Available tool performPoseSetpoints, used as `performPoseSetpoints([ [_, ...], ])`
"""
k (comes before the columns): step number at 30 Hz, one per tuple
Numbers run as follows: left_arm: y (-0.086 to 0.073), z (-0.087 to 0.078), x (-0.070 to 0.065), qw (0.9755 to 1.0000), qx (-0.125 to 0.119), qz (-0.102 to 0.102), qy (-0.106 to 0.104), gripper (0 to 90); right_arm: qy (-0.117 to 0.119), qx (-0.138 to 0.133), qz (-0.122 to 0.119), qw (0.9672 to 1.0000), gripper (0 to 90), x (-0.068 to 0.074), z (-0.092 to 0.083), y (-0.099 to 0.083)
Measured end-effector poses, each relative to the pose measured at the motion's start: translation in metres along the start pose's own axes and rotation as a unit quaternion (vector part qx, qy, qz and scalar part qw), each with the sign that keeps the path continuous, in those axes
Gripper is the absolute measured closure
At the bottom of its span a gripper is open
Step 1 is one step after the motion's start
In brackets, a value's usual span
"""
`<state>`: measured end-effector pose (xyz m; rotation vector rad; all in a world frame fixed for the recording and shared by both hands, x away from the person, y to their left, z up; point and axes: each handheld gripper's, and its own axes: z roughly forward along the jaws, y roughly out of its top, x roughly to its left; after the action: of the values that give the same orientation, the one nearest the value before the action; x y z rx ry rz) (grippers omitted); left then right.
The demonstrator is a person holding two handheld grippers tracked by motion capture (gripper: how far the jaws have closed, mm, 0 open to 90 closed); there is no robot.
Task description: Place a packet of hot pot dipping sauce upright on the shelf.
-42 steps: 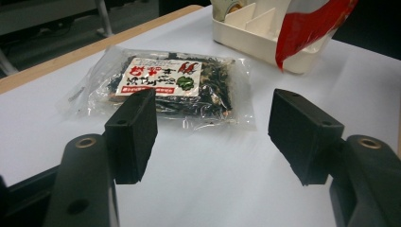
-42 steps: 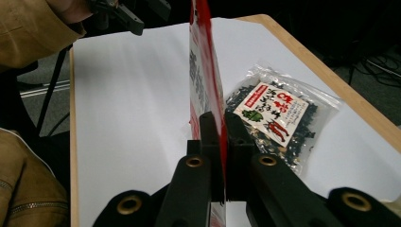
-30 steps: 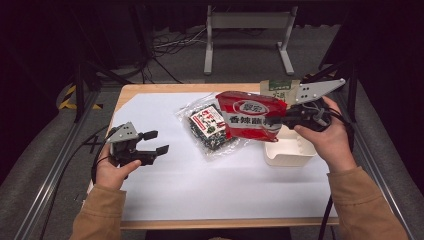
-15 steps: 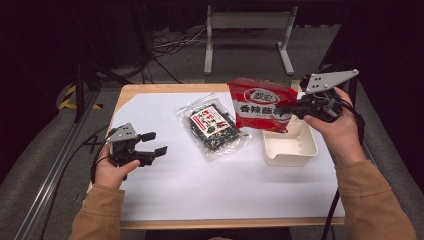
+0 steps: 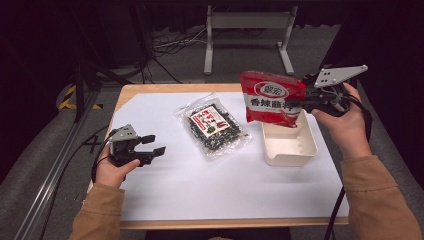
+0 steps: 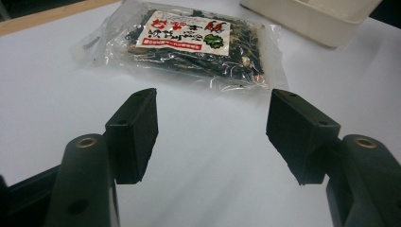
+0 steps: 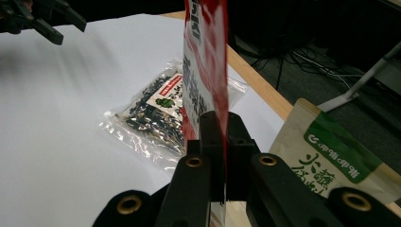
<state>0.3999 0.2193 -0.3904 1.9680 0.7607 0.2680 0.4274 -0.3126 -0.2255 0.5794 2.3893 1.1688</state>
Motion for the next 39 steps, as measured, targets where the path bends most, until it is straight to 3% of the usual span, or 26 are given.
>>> performPoseSetpoints([
  [9, -0.004, 0.0, 0.004, 0.9999, -0.009, -0.006, 0.008, 34.4, -0.013, 0.001, 0.002, 0.9999, 88.3, -0.016, -0.002, -0.006],
  [14, -0.006, 0.001, 0.003, 0.9998, -0.01, 0.0, 0.015, 29.7, -0.022, 0.003, 0.007, 0.9997, 88.4, -0.025, -0.001, -0.012],
  [20, -0.01, 0.001, 0.003, 0.9989, -0.033, -0.007, 0.033, 19.4, -0.026, 0.007, 0.012, 0.9996, 88.3, -0.033, 0.002, -0.018],
  [29, -0.016, -0.004, 0.003, 0.9985, -0.026, -0.014, 0.046, 11.1, -0.03, 0.015, 0.018, 0.9993, 88.3, -0.048, 0.005, -0.029],
  [39, -0.022, -0.008, 0.002, 0.9979, -0.02, -0.02, 0.058, 11.1, -0.031, 0.028, 0.015, 0.999, 88.4, -0.059, 0.014, -0.038],
])
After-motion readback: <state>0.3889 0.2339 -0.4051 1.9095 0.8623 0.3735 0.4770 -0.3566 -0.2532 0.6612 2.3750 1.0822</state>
